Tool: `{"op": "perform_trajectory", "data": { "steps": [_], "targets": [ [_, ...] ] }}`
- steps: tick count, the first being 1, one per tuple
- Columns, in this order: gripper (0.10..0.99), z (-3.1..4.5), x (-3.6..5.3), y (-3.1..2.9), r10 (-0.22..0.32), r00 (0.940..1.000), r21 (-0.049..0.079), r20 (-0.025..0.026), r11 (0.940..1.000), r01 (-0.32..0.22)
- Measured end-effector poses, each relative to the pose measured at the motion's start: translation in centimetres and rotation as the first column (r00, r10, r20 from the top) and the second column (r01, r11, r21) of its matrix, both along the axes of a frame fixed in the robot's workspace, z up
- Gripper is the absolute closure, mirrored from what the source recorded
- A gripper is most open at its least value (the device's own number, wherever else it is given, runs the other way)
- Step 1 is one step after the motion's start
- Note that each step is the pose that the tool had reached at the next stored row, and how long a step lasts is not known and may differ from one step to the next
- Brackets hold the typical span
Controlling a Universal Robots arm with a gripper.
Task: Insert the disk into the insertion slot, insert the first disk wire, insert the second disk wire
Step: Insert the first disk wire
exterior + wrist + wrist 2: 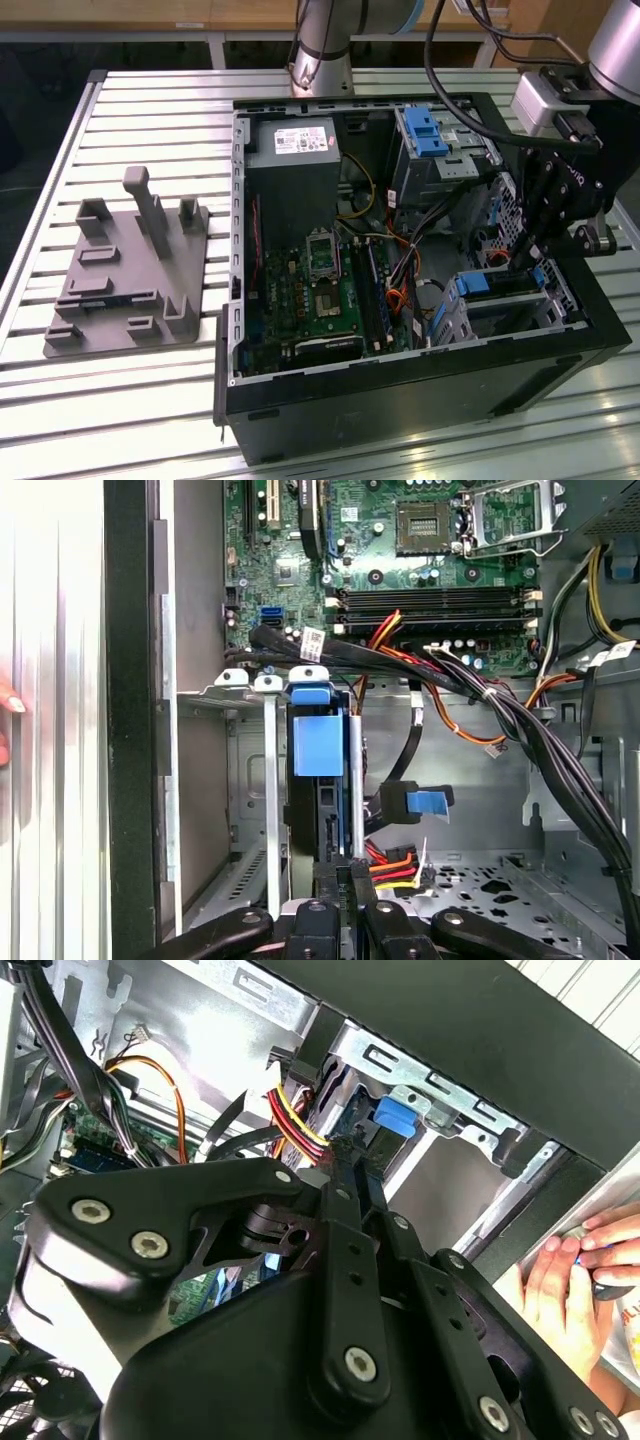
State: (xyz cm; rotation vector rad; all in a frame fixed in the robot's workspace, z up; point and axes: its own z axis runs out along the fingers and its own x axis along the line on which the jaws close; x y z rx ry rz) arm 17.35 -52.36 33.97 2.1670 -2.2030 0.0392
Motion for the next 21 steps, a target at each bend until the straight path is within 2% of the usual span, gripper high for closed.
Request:
{"op": "perform_trajectory", "data": {
  "steps": [21],
  "targets": [
    [0.922, -0.51, 0.0, -0.13, 0.0, 1.0, 0.0, 0.0, 1.0, 0.0]
  ]
}}
